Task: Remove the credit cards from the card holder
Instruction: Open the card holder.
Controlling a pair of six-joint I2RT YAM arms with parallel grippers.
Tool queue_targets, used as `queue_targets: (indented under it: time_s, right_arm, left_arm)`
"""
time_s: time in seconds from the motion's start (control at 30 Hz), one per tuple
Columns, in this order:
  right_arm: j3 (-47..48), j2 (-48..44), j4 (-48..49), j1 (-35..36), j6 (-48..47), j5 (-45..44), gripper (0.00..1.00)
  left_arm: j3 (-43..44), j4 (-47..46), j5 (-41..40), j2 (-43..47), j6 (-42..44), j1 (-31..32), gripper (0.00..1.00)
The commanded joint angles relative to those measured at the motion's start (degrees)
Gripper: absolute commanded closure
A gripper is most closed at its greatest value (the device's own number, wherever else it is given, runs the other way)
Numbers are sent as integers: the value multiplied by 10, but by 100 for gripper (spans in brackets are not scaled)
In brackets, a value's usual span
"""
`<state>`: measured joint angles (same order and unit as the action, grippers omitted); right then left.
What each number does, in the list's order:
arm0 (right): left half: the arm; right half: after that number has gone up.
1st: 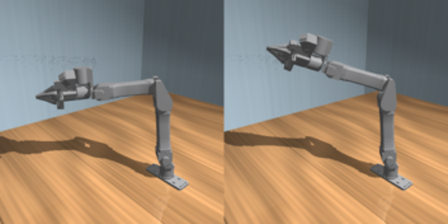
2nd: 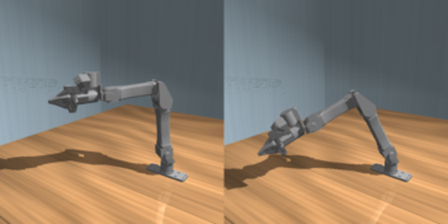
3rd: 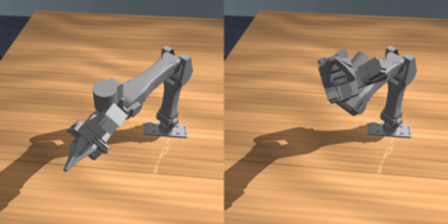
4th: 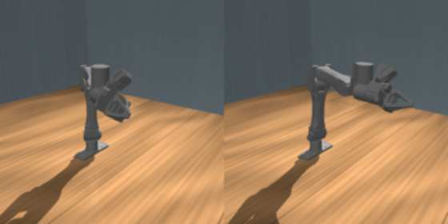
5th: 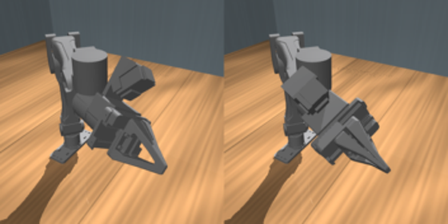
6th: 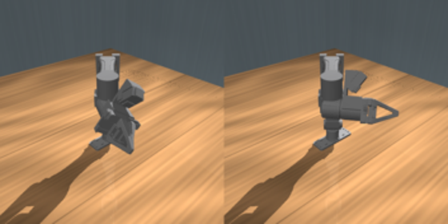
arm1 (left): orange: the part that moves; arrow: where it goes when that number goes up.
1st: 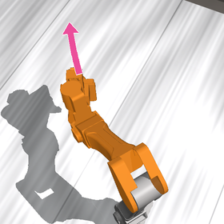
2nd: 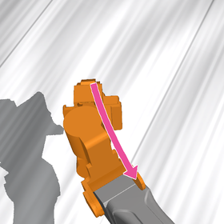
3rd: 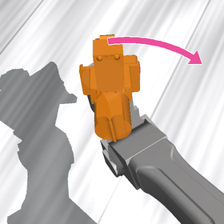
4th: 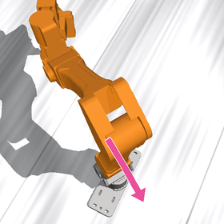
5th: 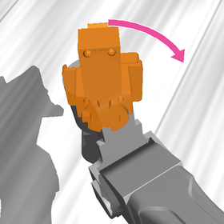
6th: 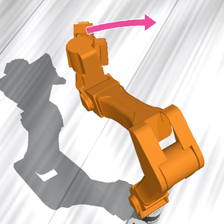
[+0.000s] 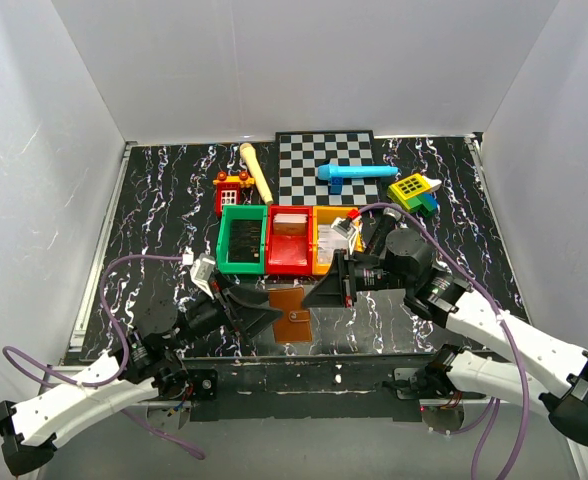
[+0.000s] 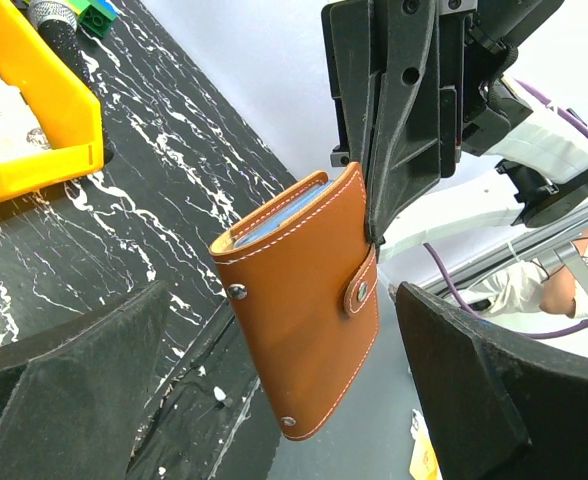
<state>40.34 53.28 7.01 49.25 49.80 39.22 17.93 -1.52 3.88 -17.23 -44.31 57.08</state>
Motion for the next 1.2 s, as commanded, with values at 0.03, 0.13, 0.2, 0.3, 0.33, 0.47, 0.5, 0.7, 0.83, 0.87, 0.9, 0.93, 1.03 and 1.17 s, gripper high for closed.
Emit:
queue_targets:
  time_s: [0.03, 0.13, 0.2, 0.3, 0.33, 0.47, 0.5, 0.7, 0.83, 0.87, 0.9, 0.93, 1.03, 1.17]
  right_arm:
    - [29, -18, 11, 3, -8, 14, 99]
    - [29, -24, 6, 2, -8, 13, 99]
    - [30, -28, 4, 2, -9, 15, 99]
    - [31, -30, -4, 1, -19, 16, 99]
    - [31, -30, -6, 1, -24, 20, 99]
    - [34, -25, -11, 0, -27, 25, 99]
    - [35, -24, -10, 1, -27, 25, 99]
    - [45, -16, -11, -1, -29, 30, 99]
    - [52, -16, -11, -1, -30, 28, 99]
    - [52, -16, -11, -1, -30, 25, 99]
    - [51, -19, -9, -1, -30, 24, 99]
    - [48, -22, -6, -1, -29, 22, 99]
    - [41, -34, 6, -1, -22, 21, 99]
    - [24, -47, 15, -1, -17, 18, 99]
  left_arm:
    - [10, -23, 17, -12, 10, -5, 2]
    - [17, -41, 31, -28, 13, -5, 2]
    - [22, -49, 38, -39, 19, -6, 2]
    - [39, -39, 41, -61, 31, -6, 2]
    - [44, -39, 44, -67, 35, -6, 2]
    - [51, -47, 49, -74, 41, -6, 2]
    - [52, -47, 49, -74, 43, -6, 2]
    - [51, -48, 52, -68, 44, -6, 2]
    - [47, -54, 54, -63, 41, -6, 2]
    - [45, -57, 55, -61, 38, -6, 2]
    - [43, -60, 58, -59, 35, -5, 2]
    - [40, -64, 58, -57, 31, -6, 2]
    - [35, -78, 68, -55, 25, -6, 2]
    - [32, -91, 76, -68, 23, -6, 2]
